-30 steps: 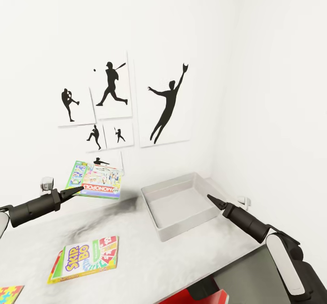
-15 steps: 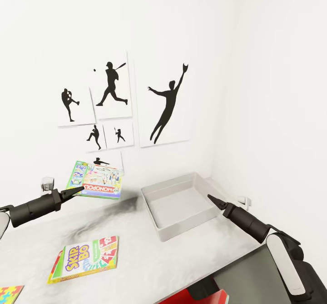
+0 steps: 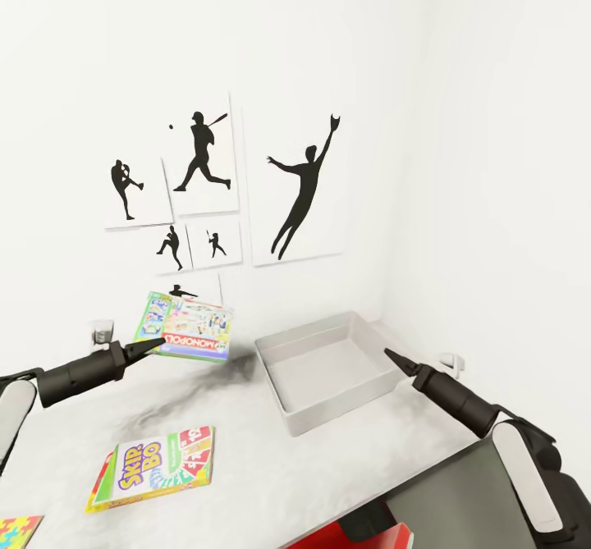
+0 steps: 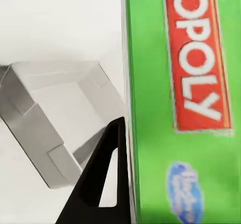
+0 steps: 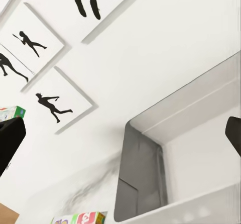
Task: Put all the toys in the child's room - the three board games (two on the bed and one on the table), the two jigsaw puzzles on the table, and the tennis ball on the table - inside the toy box on the table in the child's room.
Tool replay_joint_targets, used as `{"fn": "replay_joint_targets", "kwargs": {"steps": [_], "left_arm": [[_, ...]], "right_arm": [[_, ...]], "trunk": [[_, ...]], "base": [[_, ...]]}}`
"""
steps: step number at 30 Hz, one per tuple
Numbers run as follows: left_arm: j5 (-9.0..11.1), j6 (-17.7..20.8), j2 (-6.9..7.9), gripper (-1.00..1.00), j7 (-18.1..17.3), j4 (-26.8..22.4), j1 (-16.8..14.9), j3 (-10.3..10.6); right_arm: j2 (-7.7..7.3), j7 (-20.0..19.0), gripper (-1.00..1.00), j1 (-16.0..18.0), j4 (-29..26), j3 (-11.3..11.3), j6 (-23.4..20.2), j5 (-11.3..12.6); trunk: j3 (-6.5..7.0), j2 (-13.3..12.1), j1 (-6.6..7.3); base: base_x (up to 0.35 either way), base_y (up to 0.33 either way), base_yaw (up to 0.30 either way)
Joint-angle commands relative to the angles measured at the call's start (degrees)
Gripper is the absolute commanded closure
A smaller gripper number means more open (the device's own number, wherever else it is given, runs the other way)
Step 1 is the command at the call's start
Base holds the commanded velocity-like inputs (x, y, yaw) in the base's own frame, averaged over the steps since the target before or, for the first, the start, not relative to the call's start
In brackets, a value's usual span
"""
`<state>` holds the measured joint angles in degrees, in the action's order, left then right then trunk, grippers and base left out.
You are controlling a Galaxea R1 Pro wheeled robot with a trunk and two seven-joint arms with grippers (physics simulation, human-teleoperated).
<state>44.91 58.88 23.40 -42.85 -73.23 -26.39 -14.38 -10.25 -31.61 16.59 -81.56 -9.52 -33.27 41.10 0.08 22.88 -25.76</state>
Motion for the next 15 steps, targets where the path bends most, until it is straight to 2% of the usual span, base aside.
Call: {"fn": "replay_joint_targets", "kwargs": {"steps": [1, 4, 8, 11, 12, 13, 15], "left_arm": [[0.0, 0.2, -0.1, 1.0, 0.1, 0.0, -0.1, 0.1], [0.3, 0.3, -1.06, 1.0, 2.4, 0.0, -1.8, 0.6], [0.2, 0.6, -5.18, 1.0, 5.8, 0.4, -6.6, 2.5], [0.2, 0.7, -7.58, 1.0, 8.8, 0.5, -9.5, 4.3], [0.2, 0.7, -7.98, 1.0, 9.4, 0.6, -10.0, 4.6], [0.2, 0.6, -10.13, 1.0, 12.7, 1.4, -12.4, 6.6], [0.2, 0.5, -11.65, 1.0, 15.1, 3.3, -14.1, 7.3]], "right_arm": [[0.0, 0.0, -1.0, 0.0, 0.0, -0.2, -0.5, 0.3], [-0.02, 0.0, -1.0, 0.0, -0.2, -0.7, -0.5, 0.3], [-0.03, -0.1, -1.0, 0.0, -0.3, -1.0, -0.7, 0.2], [-0.03, -0.2, -1.0, 0.0, -0.3, -1.1, -0.7, 0.2], [-0.03, -0.2, -1.0, 0.0, -0.3, -1.1, -0.7, 0.2], [-0.05, -0.3, -1.0, 0.0, -0.2, -1.3, -0.8, 0.2], [-0.07, -0.3, -1.0, 0.0, -0.2, -1.6, -0.8, 0.2]], "trunk": [[-0.02, 0.0, -0.02], [-0.02, 0.0, -0.02], [-0.02, 0.0, -0.02], [-0.02, 0.0, -0.02], [-0.02, 0.0, -0.02], [-0.02, 0.0, -0.02], [-0.02, 0.0, -0.02]], "base": [[0.0, 0.0, 0.0], [0.0, 0.0, 0.0], [0.0, 0.0, 0.0], [0.0, 0.0, 0.0], [0.0, 0.0, 0.0], [0.0, 0.0, 0.0], [0.0, 0.0, 0.0]]}}
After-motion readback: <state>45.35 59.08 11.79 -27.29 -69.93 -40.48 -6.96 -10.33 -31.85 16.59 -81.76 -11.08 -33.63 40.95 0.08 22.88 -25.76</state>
